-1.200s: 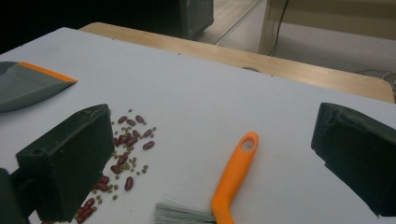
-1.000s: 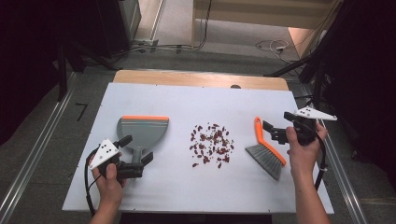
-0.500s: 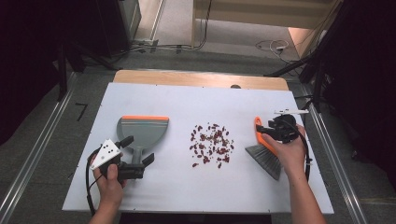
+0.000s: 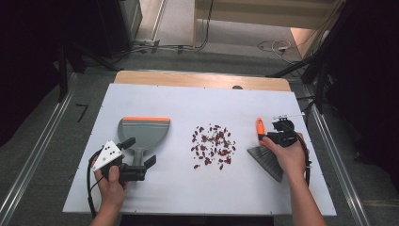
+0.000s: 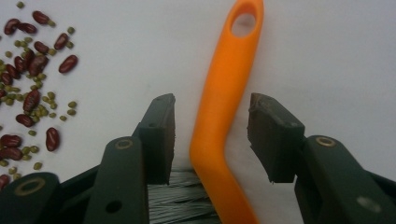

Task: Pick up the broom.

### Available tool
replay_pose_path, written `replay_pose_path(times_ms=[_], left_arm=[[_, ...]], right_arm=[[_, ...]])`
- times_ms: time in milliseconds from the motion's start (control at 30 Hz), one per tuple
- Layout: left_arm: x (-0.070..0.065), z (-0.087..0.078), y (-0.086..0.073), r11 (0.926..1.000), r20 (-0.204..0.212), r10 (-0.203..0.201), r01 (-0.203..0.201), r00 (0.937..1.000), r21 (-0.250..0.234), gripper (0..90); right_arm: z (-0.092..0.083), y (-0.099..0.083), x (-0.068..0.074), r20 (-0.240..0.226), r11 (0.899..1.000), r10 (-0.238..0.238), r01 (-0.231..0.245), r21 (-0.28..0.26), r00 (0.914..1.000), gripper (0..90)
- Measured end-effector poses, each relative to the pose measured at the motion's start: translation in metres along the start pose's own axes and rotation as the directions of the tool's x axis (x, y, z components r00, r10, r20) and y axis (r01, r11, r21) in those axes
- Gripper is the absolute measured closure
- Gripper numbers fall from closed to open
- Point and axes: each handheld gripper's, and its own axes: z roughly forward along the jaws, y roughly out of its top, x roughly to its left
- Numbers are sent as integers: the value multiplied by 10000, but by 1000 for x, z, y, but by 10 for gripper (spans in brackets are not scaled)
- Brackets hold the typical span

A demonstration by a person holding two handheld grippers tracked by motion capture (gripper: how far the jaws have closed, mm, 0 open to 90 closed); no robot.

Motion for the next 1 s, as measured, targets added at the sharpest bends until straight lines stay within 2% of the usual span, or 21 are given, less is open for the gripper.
replay_pose_path(times_ms=[133,200,400,467,567,600,800,900,1000], left_arm=[[0,0,0,10000,12,-10,10,10000,8,0],[0,0,0,10000,18,-10,10,10000,19,0],[0,0,0,10000,-5,-78,78,10000,3,0],[-1,0,0,10000,-29,-90,89,10000,-22,0],[-2,1,1,10000,-55,13,-13,10000,-13,0],[-2,1,1,10000,-47,-9,8,10000,-24,0],[-4,3,3,10000,-62,16,-16,10000,9,0],[-5,3,3,10000,-26,13,-13,10000,37,0],[-7,4,4,10000,-4,44,-44,10000,26,0]], right_arm=[[4,-1,1,242,9993,-41,32,380,9997,579],[10,-3,4,379,9971,-110,81,759,9992,594],[12,-4,9,806,9959,-408,340,844,9959,625],[14,-5,14,1185,9945,-715,617,848,9904,624],[14,-5,14,1162,9944,-631,526,915,9912,632],[14,-4,11,1015,9957,-363,273,889,9942,672],[13,-4,7,750,9956,-416,350,872,9963,677],[13,-6,7,781,9968,-491,439,674,9957,677],[11,-9,3,487,9981,-438,417,443,9979,677]])
